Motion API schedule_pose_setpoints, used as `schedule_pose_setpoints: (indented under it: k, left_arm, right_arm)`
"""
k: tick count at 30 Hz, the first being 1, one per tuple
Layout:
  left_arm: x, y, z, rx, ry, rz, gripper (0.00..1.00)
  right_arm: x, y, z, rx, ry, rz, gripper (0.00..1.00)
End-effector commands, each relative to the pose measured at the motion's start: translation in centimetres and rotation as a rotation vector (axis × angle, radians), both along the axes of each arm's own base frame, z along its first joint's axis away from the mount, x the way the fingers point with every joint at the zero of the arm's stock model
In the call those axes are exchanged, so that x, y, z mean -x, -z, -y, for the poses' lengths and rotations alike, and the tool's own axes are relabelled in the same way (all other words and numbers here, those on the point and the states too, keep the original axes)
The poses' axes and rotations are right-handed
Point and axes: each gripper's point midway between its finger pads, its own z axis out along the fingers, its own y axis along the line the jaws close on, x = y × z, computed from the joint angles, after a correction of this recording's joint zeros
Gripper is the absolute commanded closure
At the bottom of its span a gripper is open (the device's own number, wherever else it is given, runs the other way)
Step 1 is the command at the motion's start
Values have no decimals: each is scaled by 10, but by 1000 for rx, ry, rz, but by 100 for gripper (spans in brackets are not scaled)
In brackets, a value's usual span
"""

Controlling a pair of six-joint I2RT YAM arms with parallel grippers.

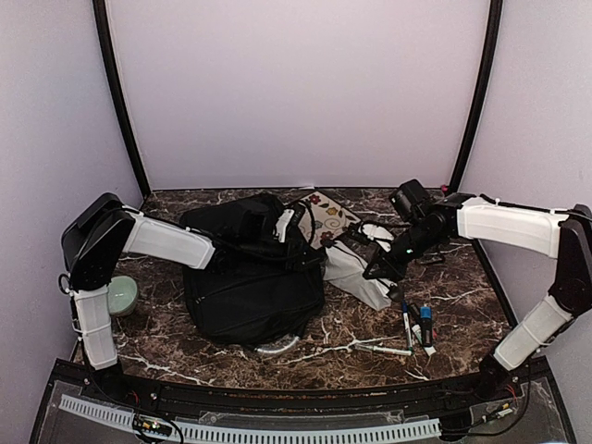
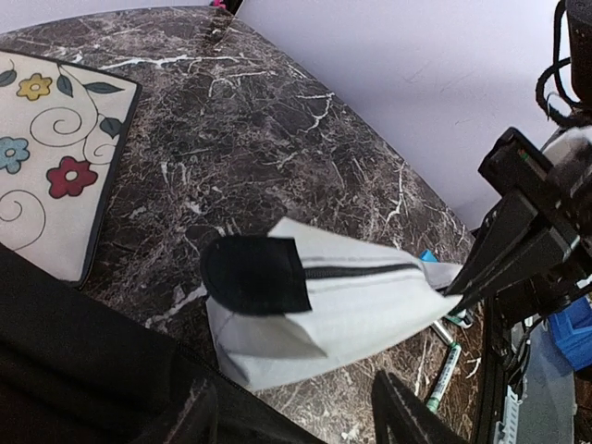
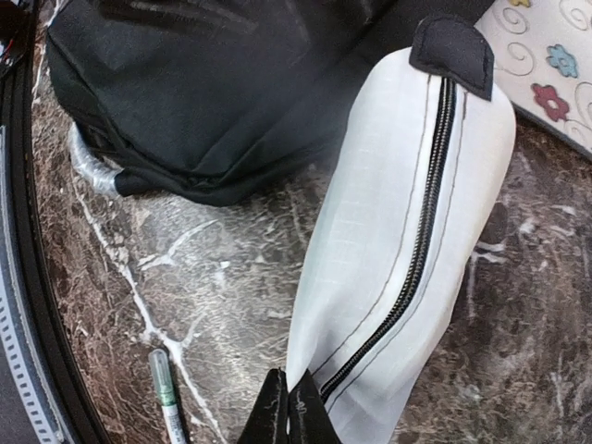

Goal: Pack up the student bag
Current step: Place the pencil case at the center of the board, then grab the pencil case from the center of the board.

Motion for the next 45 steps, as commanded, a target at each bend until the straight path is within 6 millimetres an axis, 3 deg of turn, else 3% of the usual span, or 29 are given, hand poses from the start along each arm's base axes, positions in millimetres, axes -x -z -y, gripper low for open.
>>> schedule_pose_setpoints:
  k: [1, 4, 8, 13, 14, 15, 16, 20, 24, 29, 33, 37, 45]
  left_arm:
    - [12, -21, -7, -3, 48, 77, 40]
    - [11, -19, -7, -24, 56, 92, 40]
    - [13, -19, -7, -19, 69, 88, 40]
    - [19, -18, -6, 5, 82, 68, 40]
    - [20, -18, -7, 8, 82, 62, 40]
    - [21, -16, -7, 8, 81, 55, 40]
    - [22, -15, -7, 9, 81, 50, 40]
    - [25, -12, -9, 15, 80, 37, 42]
    - [24, -15, -10, 24, 67, 30, 43]
    - [18, -17, -17, -4, 13, 48, 43]
    - [12, -13, -22, -38, -29, 41, 43]
    - [10, -14, -24, -40, -48, 36, 43]
    - [15, -16, -32, -43, -66, 34, 43]
  right_arm:
    - [19, -1, -12, -9, -76, 12, 93]
    - [10, -3, -10, 15, -36, 32, 77]
    - [-7, -21, -11, 13, 22, 91, 59]
    - [-11, -35, -20, -28, 38, 81, 34]
    - [-10, -36, -22, -40, 35, 64, 23]
    - [-8, -37, -24, -47, 32, 49, 4]
    - [-7, -36, -25, -49, 31, 39, 1]
    - [-2, -26, -28, -32, 38, 10, 0]
    - [-4, -3, -28, 72, 67, 33, 0]
    - [2, -3, -41, 109, 51, 96, 0]
    - [-1, 21, -42, 242, 72, 146, 1]
    - [-8, 43, -35, 337, 106, 147, 6]
    - [-11, 53, -40, 345, 129, 111, 27]
